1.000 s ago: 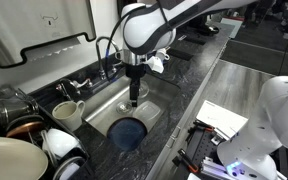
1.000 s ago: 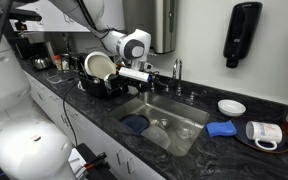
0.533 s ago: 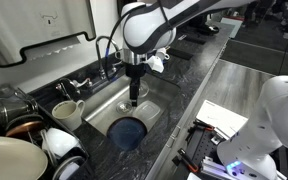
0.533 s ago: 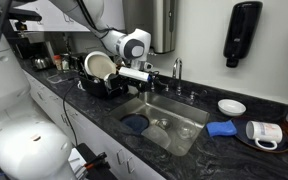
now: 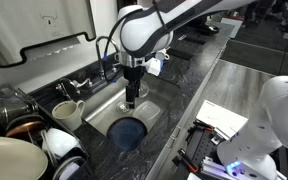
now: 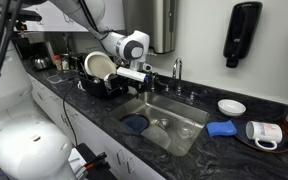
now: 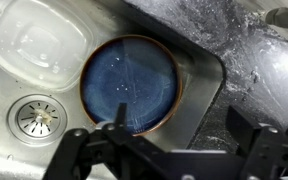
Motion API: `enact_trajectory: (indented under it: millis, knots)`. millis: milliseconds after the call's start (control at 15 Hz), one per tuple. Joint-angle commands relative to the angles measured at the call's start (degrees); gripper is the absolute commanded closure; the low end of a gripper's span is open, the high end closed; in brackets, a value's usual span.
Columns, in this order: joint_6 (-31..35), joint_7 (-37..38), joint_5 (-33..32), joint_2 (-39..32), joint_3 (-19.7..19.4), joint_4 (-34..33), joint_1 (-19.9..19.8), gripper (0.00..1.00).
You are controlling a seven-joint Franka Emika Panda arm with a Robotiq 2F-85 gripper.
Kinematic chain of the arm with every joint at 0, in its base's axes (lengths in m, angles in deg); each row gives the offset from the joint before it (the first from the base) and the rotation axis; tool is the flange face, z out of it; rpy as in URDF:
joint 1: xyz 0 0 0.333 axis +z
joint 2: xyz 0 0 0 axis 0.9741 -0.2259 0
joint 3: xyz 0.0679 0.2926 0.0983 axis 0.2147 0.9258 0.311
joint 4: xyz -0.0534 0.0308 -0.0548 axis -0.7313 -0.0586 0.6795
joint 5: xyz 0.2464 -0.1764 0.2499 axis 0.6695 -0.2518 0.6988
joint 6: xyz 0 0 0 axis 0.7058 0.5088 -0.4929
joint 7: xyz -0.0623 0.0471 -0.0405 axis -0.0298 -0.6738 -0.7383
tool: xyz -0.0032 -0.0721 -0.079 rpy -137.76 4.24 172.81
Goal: Remove the fork from the sink and put it in the white mug on the left
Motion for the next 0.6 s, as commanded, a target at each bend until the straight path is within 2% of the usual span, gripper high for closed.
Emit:
enact_trajectory:
  millis: [0,267,533]
  knots:
    - [1.24,7.38,-1.49,-3.17,2.18,-1.53,-1.29,0.0]
    - [2.93,15.65,-4.63,-5.78,3.28,-1.57,-0.82,0.0]
    - [5.17,19.84,-11.61,-10.89,5.03,-3.53,0.38,0.0]
